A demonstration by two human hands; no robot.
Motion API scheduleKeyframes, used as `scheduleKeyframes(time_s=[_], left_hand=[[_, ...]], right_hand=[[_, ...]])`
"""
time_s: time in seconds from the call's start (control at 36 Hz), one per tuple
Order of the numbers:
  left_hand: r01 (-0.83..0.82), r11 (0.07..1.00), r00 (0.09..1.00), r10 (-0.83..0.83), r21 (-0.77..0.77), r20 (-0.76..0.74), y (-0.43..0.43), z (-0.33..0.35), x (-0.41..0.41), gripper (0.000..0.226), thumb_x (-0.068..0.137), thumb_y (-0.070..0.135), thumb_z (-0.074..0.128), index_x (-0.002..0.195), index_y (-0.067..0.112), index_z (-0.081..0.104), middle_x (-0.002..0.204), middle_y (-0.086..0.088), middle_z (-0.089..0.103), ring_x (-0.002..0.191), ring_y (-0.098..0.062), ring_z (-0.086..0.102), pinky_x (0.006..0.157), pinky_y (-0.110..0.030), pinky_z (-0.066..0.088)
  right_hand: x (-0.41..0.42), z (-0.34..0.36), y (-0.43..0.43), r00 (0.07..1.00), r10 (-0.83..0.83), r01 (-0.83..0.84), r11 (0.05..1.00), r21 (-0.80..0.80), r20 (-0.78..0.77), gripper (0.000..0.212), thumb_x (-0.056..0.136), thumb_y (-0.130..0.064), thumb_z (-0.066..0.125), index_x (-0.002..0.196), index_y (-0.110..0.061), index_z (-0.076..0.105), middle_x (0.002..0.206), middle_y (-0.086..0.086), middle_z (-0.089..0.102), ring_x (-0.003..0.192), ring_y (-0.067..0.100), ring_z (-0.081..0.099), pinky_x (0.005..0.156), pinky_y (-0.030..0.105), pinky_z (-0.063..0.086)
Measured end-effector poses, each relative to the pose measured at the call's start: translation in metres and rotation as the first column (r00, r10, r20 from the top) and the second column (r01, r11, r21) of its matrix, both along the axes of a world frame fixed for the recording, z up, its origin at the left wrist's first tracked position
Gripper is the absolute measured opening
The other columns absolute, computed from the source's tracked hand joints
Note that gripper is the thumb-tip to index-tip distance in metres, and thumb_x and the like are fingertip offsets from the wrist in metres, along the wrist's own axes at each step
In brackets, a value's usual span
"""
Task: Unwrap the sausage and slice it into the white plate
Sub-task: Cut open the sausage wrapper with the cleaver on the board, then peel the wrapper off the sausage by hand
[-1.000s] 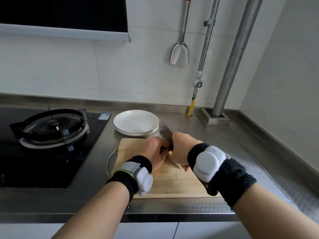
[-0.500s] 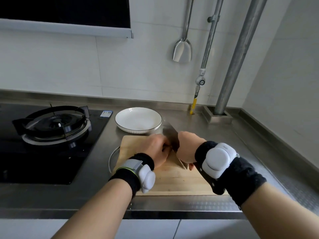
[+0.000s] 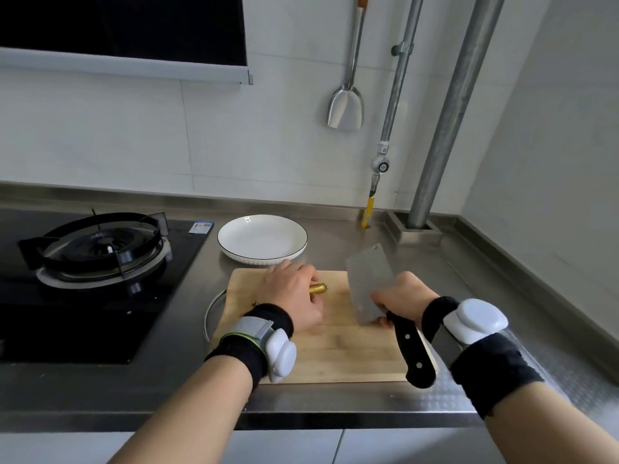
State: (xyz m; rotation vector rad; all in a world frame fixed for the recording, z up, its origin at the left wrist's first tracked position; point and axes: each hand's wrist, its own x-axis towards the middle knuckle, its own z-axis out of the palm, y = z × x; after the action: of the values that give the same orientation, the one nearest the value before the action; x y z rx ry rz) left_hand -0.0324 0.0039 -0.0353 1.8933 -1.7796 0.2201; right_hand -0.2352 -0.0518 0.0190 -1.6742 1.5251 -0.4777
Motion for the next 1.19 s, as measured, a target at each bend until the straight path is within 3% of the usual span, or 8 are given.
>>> scheduleKeyframes(time_s=[0.11,0.44,0.64,0.83,0.92,1.03,1.11,1.19], left_hand=[[-0.053,0.999,0.995,0.054,-0.01,0.088,0.001,0.002,-0.001,0.022,0.068,0.038,0.052,0.088,0.032,0.059,0.092,0.015,0.056,0.099,-0.013,0.046,0.088,-0.029,0.028],[0.007,1.0,0.998,-0.008,-0.021,-0.056,0.002,0.001,0.001,0.02,0.072,0.027,0.054,0.091,0.024,0.061,0.097,0.007,0.057,0.095,-0.02,0.05,0.079,-0.035,0.046],[0.028,0.989,0.977,-0.057,-0.142,-0.205,0.005,0.001,-0.002,0.014,0.08,0.019,0.061,0.093,0.022,0.066,0.097,0.006,0.057,0.089,-0.021,0.056,0.069,-0.039,0.051],[0.043,0.971,0.945,-0.116,-0.235,-0.306,0.005,0.002,-0.001,0.017,0.082,0.023,0.067,0.099,0.024,0.064,0.094,0.01,0.06,0.086,-0.012,0.056,0.074,-0.034,0.051],[0.041,0.961,0.926,-0.139,-0.273,-0.35,0.003,0.001,0.0,0.017,0.081,0.022,0.07,0.097,0.025,0.064,0.09,0.011,0.06,0.08,-0.006,0.053,0.073,-0.029,0.05],[0.006,0.952,0.874,-0.154,-0.305,-0.461,0.0,0.0,0.002,0.019,0.078,0.023,0.075,0.095,0.025,0.066,0.086,0.014,0.064,0.077,-0.003,0.056,0.072,-0.012,0.046],[-0.04,0.948,0.818,-0.15,-0.315,-0.556,-0.003,0.0,0.004,0.023,0.076,0.02,0.079,0.095,0.023,0.068,0.083,0.013,0.066,0.078,-0.002,0.058,0.071,-0.008,0.046],[-0.038,0.952,0.798,-0.153,-0.302,-0.582,-0.004,0.001,0.005,0.024,0.076,0.018,0.079,0.097,0.021,0.069,0.084,0.012,0.067,0.079,-0.001,0.058,0.071,-0.008,0.046]], right_hand=[[-0.004,-0.002,-0.005,0.992,-0.012,-0.004,0.992,-0.127,-0.126,0.015,0.075,-0.01,0.057,0.073,0.004,0.059,0.048,0.011,0.063,0.036,0.021,0.055,0.04,0.022,0.044],[0.011,-0.015,-0.009,0.876,-0.136,-0.01,0.954,-0.299,-0.463,0.054,0.083,-0.046,0.065,0.117,-0.007,0.049,0.123,0.013,0.047,0.109,0.035,0.055,0.08,0.035,0.045],[0.011,-0.018,-0.003,0.785,-0.198,-0.044,0.928,-0.371,-0.587,0.063,0.084,-0.058,0.057,0.126,-0.012,0.05,0.127,0.01,0.047,0.121,0.031,0.042,0.092,0.039,0.041],[0.025,-0.008,0.003,0.794,-0.157,-0.137,0.895,-0.424,-0.587,0.044,0.088,-0.044,0.057,0.117,-0.013,0.047,0.124,0.008,0.044,0.118,0.031,0.038,0.092,0.04,0.038],[0.035,-0.007,0.002,0.877,-0.091,-0.144,0.887,-0.438,-0.472,0.032,0.092,-0.032,0.051,0.12,-0.017,0.049,0.124,0.006,0.045,0.117,0.03,0.04,0.094,0.039,0.04],[0.046,-0.012,0.002,0.999,0.033,-0.033,0.903,-0.428,-0.009,0.017,0.094,-0.023,0.055,0.11,-0.016,0.057,0.111,0.004,0.06,0.096,0.02,0.059,0.078,0.03,0.051],[0.062,-0.017,0.006,0.941,0.055,0.031,0.968,-0.247,0.333,0.021,0.093,-0.021,0.064,0.109,-0.007,0.061,0.093,0.006,0.071,0.069,0.01,0.07,0.053,0.02,0.05],[0.074,-0.023,0.008,0.842,0.032,0.039,0.992,-0.119,0.539,0.022,0.091,-0.016,0.068,0.107,-0.002,0.063,0.085,0.011,0.074,0.06,0.011,0.071,0.051,0.023,0.053]])
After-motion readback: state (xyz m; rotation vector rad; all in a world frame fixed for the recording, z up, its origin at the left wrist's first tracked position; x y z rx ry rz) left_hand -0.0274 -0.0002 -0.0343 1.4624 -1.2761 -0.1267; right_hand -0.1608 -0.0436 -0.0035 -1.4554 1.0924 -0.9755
